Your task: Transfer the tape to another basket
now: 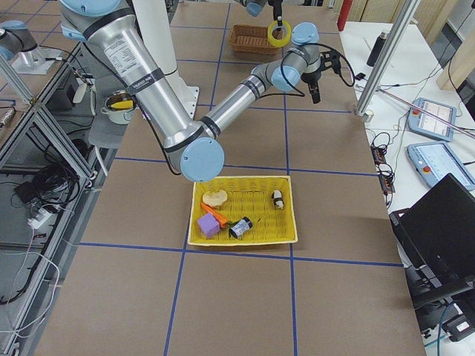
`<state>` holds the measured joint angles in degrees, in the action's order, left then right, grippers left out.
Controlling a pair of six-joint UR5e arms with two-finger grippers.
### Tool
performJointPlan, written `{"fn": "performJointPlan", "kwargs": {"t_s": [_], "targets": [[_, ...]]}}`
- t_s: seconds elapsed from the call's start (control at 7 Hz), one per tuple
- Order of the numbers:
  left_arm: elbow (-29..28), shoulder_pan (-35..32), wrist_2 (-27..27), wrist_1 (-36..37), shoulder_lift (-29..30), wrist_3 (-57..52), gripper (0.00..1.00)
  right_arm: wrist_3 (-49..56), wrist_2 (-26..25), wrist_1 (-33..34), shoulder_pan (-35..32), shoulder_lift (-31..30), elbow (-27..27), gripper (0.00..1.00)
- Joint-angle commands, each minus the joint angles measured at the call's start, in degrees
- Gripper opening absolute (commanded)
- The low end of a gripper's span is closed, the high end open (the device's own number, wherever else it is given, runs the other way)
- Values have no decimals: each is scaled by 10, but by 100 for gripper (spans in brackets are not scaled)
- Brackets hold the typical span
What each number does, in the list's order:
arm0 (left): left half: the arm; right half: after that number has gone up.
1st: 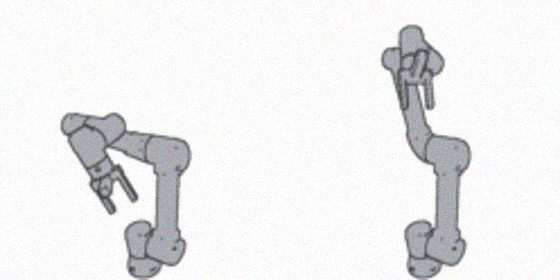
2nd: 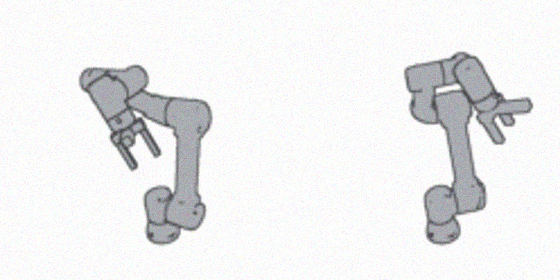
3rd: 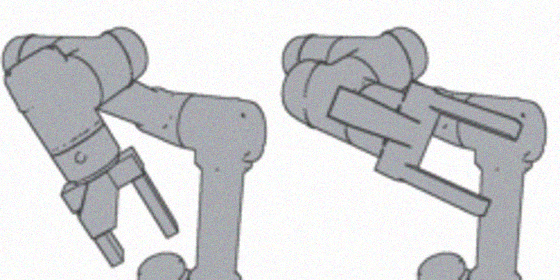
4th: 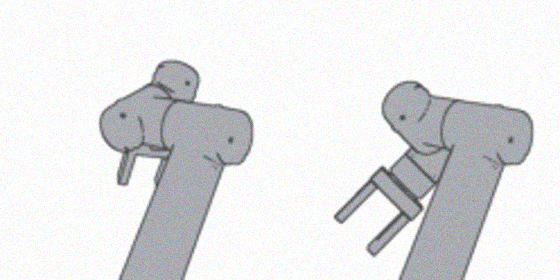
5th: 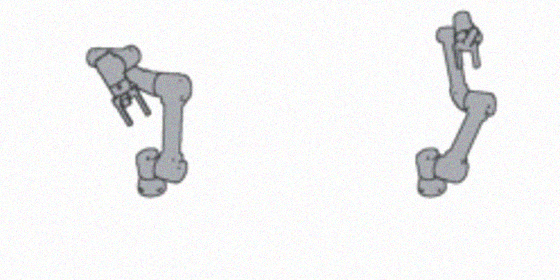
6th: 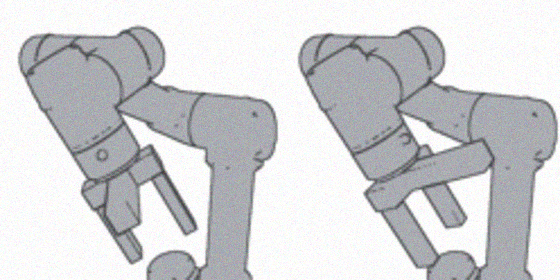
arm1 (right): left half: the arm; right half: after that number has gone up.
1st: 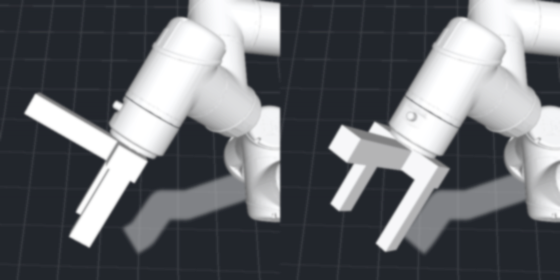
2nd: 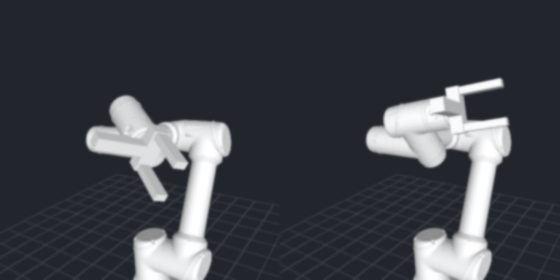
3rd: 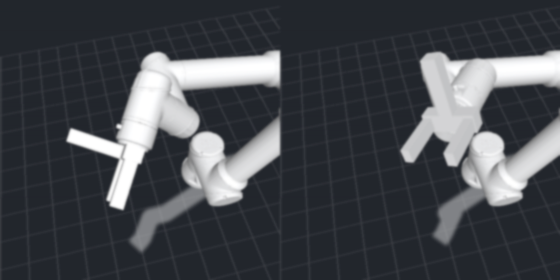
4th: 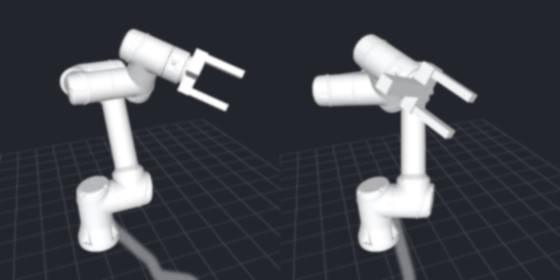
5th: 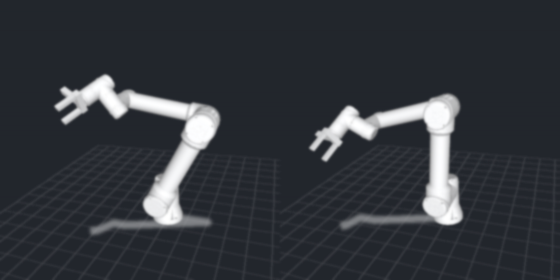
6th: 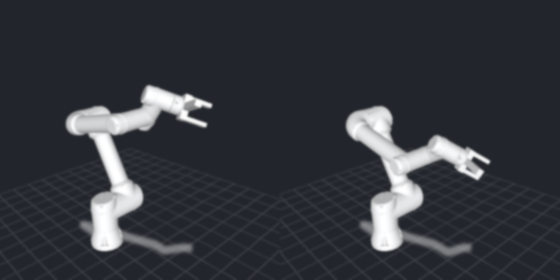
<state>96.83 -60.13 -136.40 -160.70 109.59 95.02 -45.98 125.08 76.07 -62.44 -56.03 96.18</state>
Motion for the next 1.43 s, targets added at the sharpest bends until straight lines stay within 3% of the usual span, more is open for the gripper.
{"fn": "performJointPlan", "kwargs": {"t_s": [0.0,0.43,0.71,0.86,1.0,1.14,1.29], "targets": [[1,-47,-34,-56,-63,1,0,142,39,32,-71,-48,-13,100],[0,-105,-37,-106,-181,5,0,288,68,102,-146,-105,-13,100],[-7,-107,-33,-172,-271,30,0,469,61,252,-211,-119,-16,100],[-9,-107,-34,-189,-283,90,0,550,54,312,-239,-131,-18,100],[-32,-107,-36,-193,-298,107,0,580,26,323,-250,-167,-18,100],[-82,-106,-35,-240,-299,102,0,623,-19,322,-250,-197,-20,100],[-147,-104,-28,-314,-291,103,0,649,-16,317,-261,-223,-18,100]]}}
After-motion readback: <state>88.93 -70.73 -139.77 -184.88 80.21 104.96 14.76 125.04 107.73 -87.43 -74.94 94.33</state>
